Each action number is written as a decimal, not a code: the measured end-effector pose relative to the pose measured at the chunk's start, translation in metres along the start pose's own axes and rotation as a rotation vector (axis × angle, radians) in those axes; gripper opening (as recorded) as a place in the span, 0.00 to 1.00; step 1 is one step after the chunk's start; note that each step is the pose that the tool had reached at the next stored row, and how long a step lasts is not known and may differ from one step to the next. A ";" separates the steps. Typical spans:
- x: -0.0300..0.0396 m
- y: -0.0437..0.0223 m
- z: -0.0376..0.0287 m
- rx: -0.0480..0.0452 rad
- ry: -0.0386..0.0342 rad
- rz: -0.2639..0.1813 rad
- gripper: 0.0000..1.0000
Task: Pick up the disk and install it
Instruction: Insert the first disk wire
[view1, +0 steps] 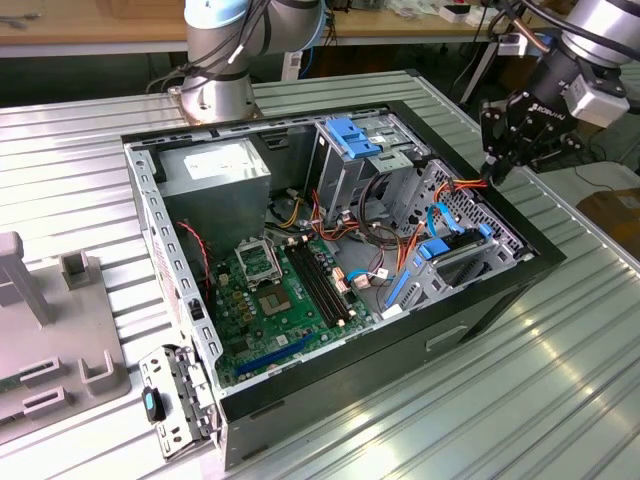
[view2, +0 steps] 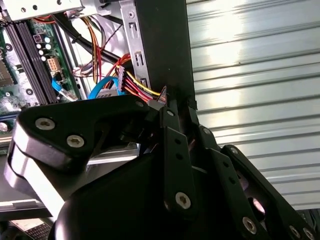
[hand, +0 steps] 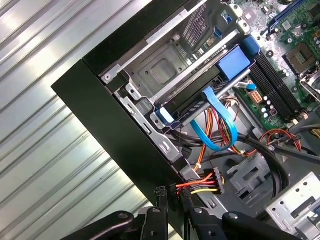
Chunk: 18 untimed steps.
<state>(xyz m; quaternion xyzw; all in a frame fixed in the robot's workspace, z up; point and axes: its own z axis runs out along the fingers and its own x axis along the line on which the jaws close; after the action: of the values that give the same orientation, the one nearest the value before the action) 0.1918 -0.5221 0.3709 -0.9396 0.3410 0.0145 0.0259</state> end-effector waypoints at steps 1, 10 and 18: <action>-0.0001 0.0001 0.0013 0.0025 0.0086 -0.001 0.24; -0.0052 -0.0015 0.0021 0.0034 0.0173 -0.001 0.24; -0.0052 -0.0015 0.0025 0.0034 0.0189 -0.003 0.24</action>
<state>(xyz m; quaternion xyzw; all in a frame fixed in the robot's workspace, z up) 0.1888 -0.5175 0.3687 -0.9401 0.3399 0.0050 0.0242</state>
